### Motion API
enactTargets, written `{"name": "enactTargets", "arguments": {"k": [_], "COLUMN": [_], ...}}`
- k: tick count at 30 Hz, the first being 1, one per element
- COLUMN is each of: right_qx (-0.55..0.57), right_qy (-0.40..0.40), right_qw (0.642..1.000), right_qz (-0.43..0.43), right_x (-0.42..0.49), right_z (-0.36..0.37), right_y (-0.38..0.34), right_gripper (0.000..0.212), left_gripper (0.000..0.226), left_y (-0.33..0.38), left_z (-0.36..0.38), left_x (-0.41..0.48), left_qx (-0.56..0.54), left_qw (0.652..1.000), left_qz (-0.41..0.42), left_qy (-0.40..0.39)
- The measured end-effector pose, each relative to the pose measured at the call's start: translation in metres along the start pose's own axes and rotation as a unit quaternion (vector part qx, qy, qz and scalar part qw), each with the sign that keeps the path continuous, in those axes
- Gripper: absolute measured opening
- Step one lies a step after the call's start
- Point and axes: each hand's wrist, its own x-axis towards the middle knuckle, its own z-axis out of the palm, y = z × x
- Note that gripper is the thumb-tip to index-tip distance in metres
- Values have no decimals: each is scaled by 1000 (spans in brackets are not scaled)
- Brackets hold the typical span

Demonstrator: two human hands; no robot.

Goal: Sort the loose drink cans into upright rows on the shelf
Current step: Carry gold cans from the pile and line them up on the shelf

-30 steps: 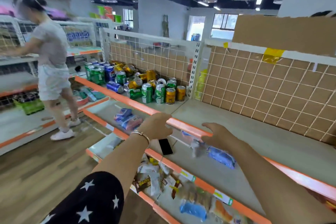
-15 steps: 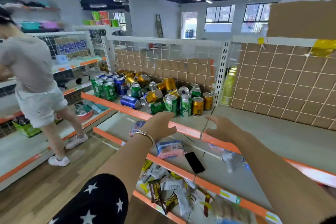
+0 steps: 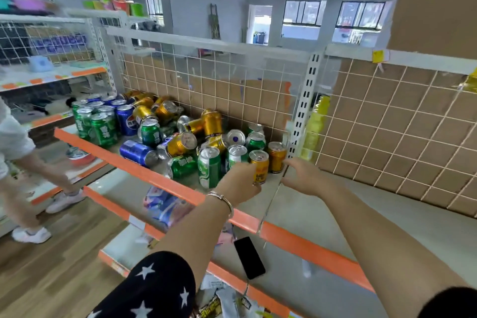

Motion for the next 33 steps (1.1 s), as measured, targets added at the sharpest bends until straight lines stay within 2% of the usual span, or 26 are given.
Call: {"name": "enactTargets", "arguments": {"k": [3, 7, 9, 12, 15, 19, 21, 23, 27, 33], "right_qx": [52, 95, 114, 149, 196, 248, 263, 276, 303, 274], "right_qy": [12, 23, 18, 1, -11, -22, -23, -17, -8, -57], "right_qw": [998, 995, 993, 989, 980, 968, 965, 961, 953, 960], "right_qz": [-17, -10, -1, 0, 4, 1, 10, 10, 32, 16], "right_x": [34, 74, 88, 105, 122, 143, 169, 190, 159, 162], "right_z": [-5, -8, -10, -8, -1, 13, 31, 47, 22, 14], "right_y": [16, 43, 50, 50, 50, 53, 70, 83, 59, 75], "right_gripper": [42, 30, 14, 22, 9, 19, 47, 61, 60, 51], "left_gripper": [53, 75, 75, 74, 73, 76, 80, 83, 63, 68], "left_y": [18, 27, 29, 31, 31, 28, 26, 23, 15, 3], "left_z": [24, 46, 55, 69, 82, 86, 86, 89, 101, 105], "left_x": [33, 65, 78, 92, 102, 113, 118, 123, 123, 121], "left_qx": [-39, -117, -147, -172, -189, -246, -259, -270, -364, -361], "left_qw": [998, 986, 979, 967, 953, 928, 925, 922, 878, 887], "left_qz": [-37, -96, -112, -134, -153, -184, -183, -192, -250, -256], "left_qy": [26, 64, 88, 130, 178, 210, 212, 202, 184, 132]}}
